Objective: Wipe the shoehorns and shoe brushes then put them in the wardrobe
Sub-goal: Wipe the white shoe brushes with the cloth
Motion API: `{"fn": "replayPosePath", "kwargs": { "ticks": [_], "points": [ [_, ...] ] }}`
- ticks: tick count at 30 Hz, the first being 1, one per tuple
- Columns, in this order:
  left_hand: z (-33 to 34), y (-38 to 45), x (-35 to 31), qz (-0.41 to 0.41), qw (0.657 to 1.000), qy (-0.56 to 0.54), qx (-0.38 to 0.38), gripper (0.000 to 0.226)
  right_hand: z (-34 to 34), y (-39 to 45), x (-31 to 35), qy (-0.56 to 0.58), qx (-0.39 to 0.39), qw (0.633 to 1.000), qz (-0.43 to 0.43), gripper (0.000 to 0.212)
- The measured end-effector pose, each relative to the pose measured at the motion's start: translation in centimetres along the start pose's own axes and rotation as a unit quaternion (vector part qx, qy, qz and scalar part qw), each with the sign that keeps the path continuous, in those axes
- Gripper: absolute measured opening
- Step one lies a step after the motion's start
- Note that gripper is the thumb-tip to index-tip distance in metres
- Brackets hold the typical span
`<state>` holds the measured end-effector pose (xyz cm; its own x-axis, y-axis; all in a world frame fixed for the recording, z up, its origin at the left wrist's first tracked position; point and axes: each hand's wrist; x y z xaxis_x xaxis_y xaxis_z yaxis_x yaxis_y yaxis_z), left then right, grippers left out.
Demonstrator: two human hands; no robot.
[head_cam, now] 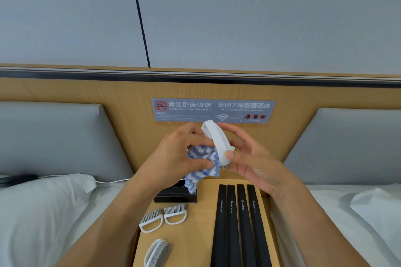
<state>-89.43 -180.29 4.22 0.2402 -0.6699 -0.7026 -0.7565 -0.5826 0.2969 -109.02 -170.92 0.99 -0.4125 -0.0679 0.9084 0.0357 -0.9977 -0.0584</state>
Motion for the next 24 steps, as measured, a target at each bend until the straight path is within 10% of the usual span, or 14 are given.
{"fn": "replayPosePath", "kwargs": {
  "ticks": [7,16,24],
  "points": [
    [1.9,-0.7,-0.1,-0.021,0.996,0.028,-0.088,0.050,1.2,0.3,-0.7,0.047,-0.072,0.996,0.021,0.079],
    [1.1,-0.6,0.3,-0.015,0.999,-0.008,-0.042,0.041,1.0,0.6,0.6,-0.023,-0.135,0.990,0.042,0.030],
    [1.3,-0.8,0.8,-0.032,0.998,-0.044,-0.036,0.040,1.1,0.5,1.0,-0.069,-0.170,0.979,0.085,0.040]
  ]
}}
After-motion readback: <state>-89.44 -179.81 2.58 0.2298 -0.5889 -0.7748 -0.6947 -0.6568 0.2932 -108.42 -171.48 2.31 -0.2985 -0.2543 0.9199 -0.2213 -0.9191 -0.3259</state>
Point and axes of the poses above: each hand's wrist, its own y-axis towards the middle knuckle, its own z-axis out of the palm, x = y × z, and after that the axes turned 1 degree about -x, right-handed
